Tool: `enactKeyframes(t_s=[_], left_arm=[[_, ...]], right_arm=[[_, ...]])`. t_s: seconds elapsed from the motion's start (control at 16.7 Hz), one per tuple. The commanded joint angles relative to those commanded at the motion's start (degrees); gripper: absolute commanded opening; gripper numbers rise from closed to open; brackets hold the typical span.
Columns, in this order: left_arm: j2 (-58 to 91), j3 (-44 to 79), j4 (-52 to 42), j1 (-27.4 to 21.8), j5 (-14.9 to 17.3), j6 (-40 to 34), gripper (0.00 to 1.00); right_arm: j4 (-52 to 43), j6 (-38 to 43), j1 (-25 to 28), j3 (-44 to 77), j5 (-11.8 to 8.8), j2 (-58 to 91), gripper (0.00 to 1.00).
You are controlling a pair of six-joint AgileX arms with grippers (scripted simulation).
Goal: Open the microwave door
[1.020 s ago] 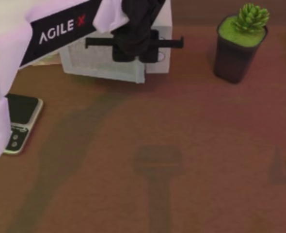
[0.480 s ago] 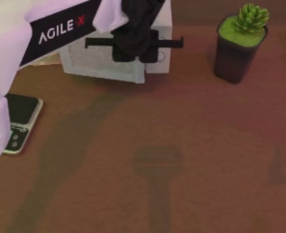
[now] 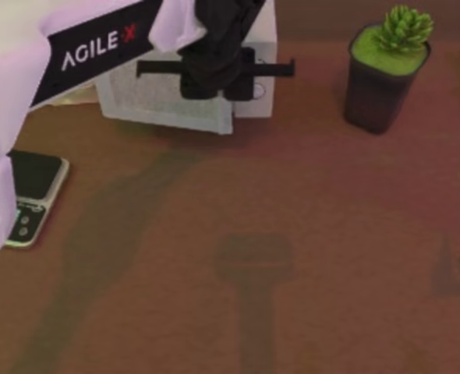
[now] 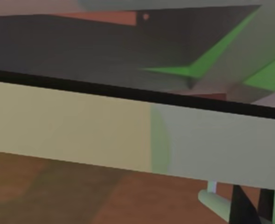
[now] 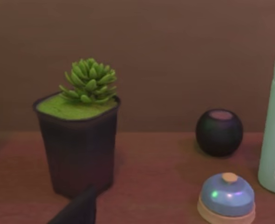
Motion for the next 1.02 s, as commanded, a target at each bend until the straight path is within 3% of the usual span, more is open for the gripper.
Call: enactKeyframes(t_s=[0.54, 1.02], left_arm=[[0.1, -0.3, 0.1, -0.4, 0.3, -0.1, 0.00], [-5.5, -8.8, 4.6, 0.7, 3.0, 5.9, 0.00]], right_arm=[[0.0, 0.0, 0.0, 0.0, 0.0, 0.0, 1.00], [0.0, 0.0, 0.0, 0.0, 0.0, 0.0, 1.00]])
